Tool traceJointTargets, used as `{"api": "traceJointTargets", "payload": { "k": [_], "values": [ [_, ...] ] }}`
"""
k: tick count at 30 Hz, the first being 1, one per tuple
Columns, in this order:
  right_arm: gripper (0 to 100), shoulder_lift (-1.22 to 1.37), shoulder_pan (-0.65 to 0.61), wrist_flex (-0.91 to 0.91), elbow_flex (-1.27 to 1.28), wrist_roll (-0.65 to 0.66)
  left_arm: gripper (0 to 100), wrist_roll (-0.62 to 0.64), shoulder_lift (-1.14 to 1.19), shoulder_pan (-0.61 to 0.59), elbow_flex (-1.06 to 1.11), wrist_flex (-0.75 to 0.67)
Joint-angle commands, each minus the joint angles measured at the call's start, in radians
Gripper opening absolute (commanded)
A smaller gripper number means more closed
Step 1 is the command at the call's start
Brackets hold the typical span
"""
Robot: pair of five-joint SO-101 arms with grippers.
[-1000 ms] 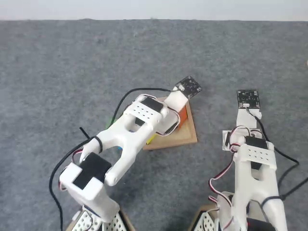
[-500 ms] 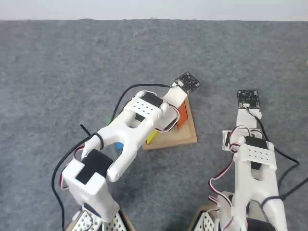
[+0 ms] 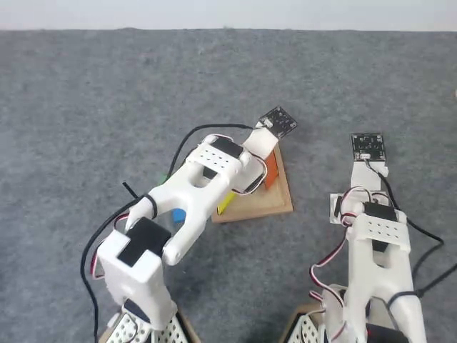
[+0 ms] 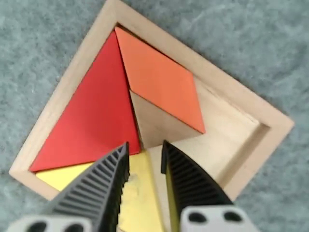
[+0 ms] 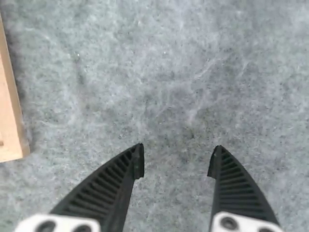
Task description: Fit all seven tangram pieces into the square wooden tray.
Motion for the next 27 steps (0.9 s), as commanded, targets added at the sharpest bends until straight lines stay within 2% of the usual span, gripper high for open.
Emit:
{"api": "traceJointTargets", "payload": {
  "k": [1,9,15,19,22,25,27],
  "values": [
    [23.5,-0.028,-0.010,0.004,-0.043,0.011,12,0.008,-0.006,-0.009,-0.058,-0.002],
    [23.5,-0.028,-0.010,0.004,-0.043,0.011,12,0.018,-0.060,-0.052,-0.107,0.069],
    [23.5,-0.028,-0.010,0.004,-0.043,0.011,12,0.044,-0.315,-0.203,-0.087,0.167],
    [23.5,-0.028,-0.010,0.004,-0.043,0.011,12,0.044,-0.454,-0.321,0.048,0.212],
    [23.5,-0.028,-0.010,0.004,-0.043,0.012,14,0.044,-0.470,-0.430,0.148,0.210],
    [23.5,-0.028,-0.022,0.007,-0.043,0.012,22,0.043,-0.436,-0.522,0.177,0.218],
    [23.5,-0.030,-0.038,0.005,-0.031,0.014,25,-0.003,-0.399,-0.562,0.174,0.218]
  ]
}}
